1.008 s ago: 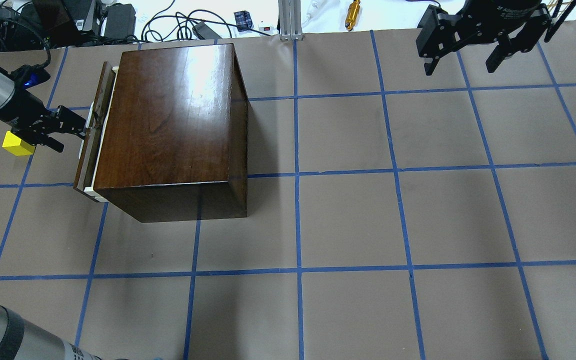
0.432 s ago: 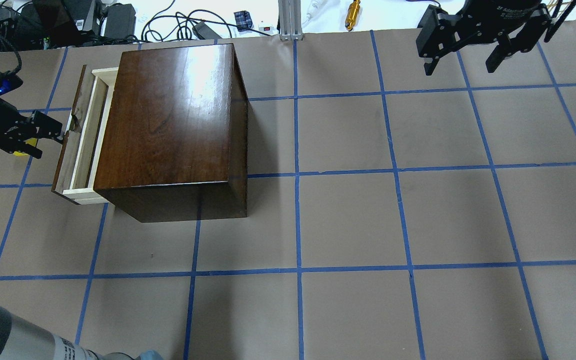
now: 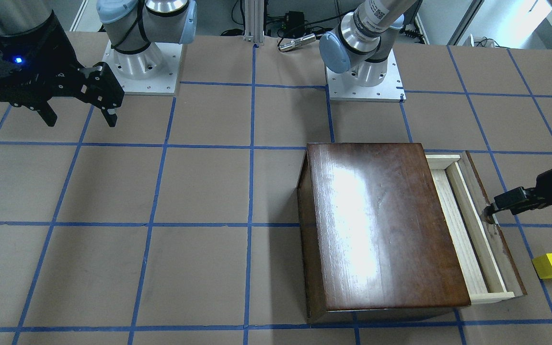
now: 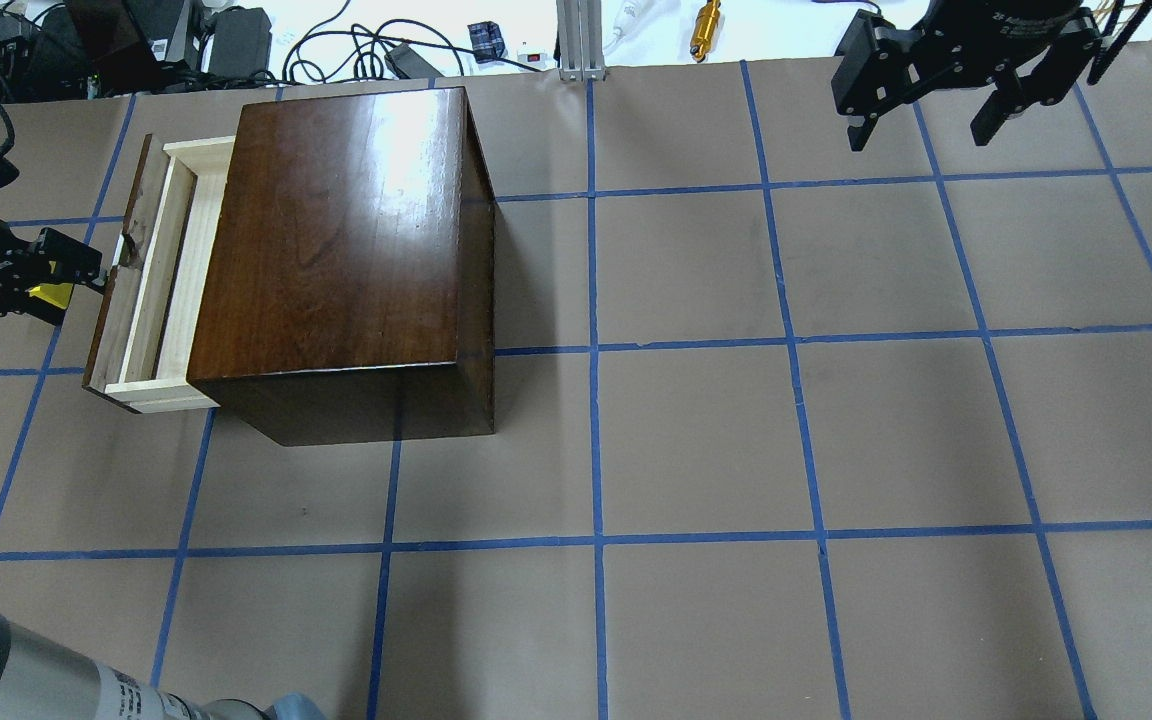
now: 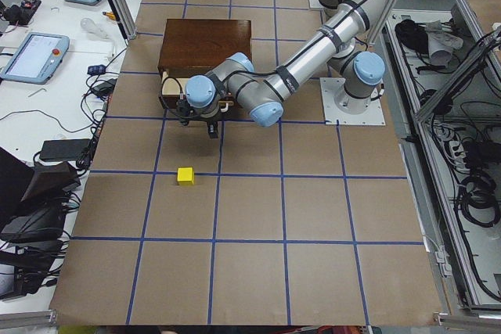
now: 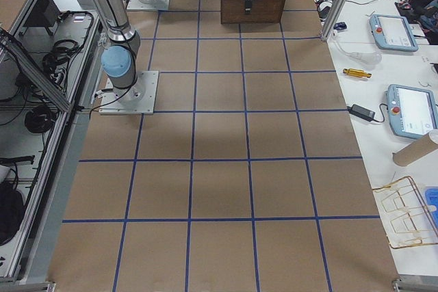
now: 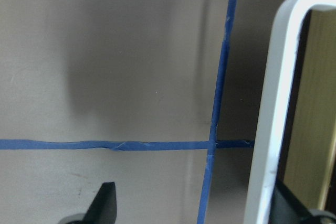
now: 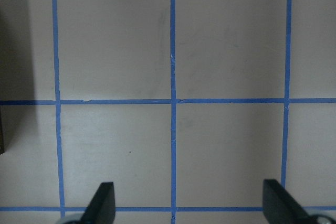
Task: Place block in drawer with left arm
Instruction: 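Release the handle and raise the left gripper away from the drawer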
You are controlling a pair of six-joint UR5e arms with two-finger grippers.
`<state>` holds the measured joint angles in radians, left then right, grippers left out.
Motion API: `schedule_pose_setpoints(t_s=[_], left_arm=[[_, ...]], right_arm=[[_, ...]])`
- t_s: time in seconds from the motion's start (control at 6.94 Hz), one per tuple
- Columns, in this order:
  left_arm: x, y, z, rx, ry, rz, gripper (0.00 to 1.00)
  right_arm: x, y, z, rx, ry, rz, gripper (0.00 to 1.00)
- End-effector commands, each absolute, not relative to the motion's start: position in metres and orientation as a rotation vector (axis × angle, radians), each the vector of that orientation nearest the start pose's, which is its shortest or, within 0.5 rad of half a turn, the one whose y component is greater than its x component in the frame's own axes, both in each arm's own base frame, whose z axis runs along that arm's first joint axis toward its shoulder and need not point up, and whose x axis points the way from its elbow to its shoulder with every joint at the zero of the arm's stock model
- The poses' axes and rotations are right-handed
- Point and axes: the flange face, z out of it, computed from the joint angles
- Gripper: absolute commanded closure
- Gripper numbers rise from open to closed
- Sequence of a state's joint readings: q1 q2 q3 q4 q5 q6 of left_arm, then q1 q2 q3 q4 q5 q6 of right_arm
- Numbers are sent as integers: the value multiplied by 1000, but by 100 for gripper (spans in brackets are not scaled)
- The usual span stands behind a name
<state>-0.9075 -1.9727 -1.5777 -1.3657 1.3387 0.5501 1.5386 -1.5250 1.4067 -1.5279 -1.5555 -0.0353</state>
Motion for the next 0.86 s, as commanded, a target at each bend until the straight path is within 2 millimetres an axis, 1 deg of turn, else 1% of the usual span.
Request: schedule_pose_setpoints(t_s=[0.0,0.29,0.43,0.58,0.72], left_arm=[[254,-574,292,-243,3434,45,0],[256,-576,299,-237,3428,27,0],[255,-575,318,-241,3412,-3,0],[259,-576,341,-228,3402,1,0],[271,-579,363,-60,3346,19,0]], right_arm=[[118,-520,541,-6,3127,-118,0],[118,-519,542,-6,3128,-121,0],[118,-519,542,-6,3128,-121,0],[118,-520,541,-6,3127,-118,0],[118,-520,541,-6,3128,-118,0]])
